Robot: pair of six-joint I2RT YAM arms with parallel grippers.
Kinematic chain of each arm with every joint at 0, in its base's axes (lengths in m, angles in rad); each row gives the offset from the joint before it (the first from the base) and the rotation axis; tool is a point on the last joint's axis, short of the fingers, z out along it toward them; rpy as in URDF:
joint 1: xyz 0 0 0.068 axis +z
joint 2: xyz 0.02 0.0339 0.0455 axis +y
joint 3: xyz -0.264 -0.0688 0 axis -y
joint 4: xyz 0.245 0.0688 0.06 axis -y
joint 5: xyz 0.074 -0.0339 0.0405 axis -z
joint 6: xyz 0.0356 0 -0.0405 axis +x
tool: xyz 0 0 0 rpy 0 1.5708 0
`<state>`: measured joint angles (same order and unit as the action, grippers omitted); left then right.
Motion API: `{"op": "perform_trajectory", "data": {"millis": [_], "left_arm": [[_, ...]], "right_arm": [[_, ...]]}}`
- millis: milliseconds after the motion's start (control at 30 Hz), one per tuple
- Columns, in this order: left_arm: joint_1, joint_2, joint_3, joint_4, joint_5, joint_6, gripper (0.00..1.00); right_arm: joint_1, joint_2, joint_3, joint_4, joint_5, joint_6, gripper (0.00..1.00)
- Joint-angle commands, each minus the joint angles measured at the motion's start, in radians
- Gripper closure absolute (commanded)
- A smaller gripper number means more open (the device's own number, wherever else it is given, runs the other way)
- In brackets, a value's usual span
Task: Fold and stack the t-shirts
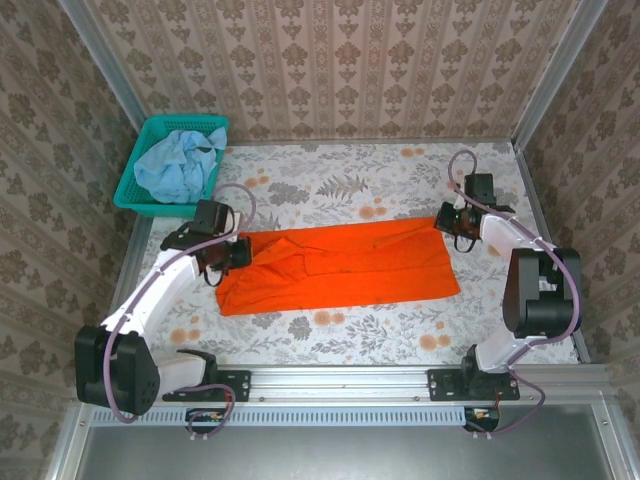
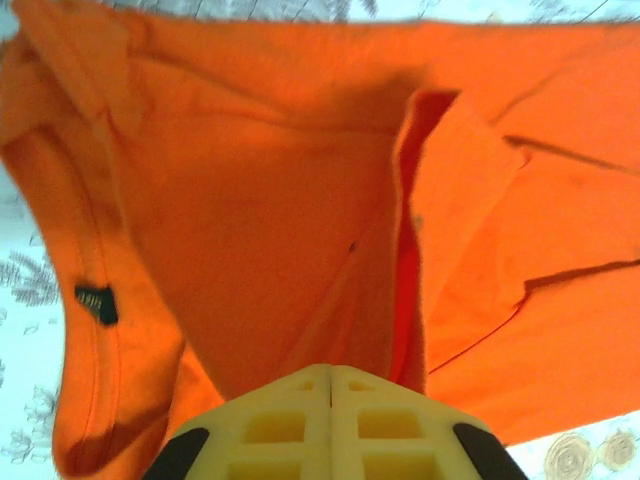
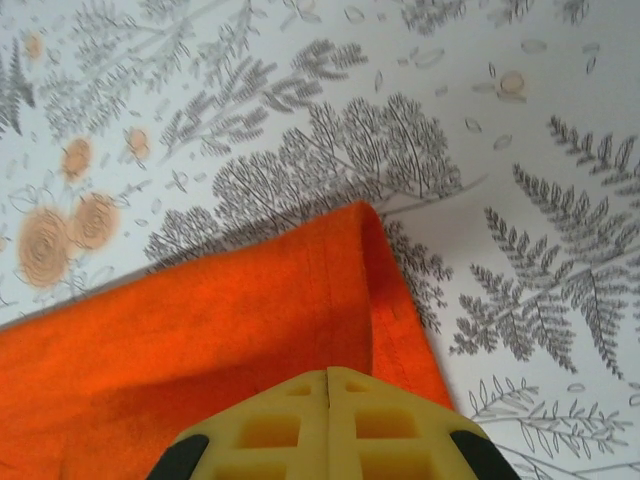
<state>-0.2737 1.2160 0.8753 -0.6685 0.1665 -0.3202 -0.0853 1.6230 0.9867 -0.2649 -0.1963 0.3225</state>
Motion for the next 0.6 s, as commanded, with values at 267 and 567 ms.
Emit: {"op": "perform_trajectory", "data": {"millis": [267,567], "left_arm": [[0.105,-0.010,0.097,-0.111,-0.172,-0.101,0.53],[0.156,0.408,0.341,-0.110,-0.025,-0.033,0.46]], "right_arm": [[-0.108,-0.115,-0.103,0.026,-0.026,0.193,0.72],[-0.017,-0.047,-0.034,0.046,-0.061,0.276,0.68]]}}
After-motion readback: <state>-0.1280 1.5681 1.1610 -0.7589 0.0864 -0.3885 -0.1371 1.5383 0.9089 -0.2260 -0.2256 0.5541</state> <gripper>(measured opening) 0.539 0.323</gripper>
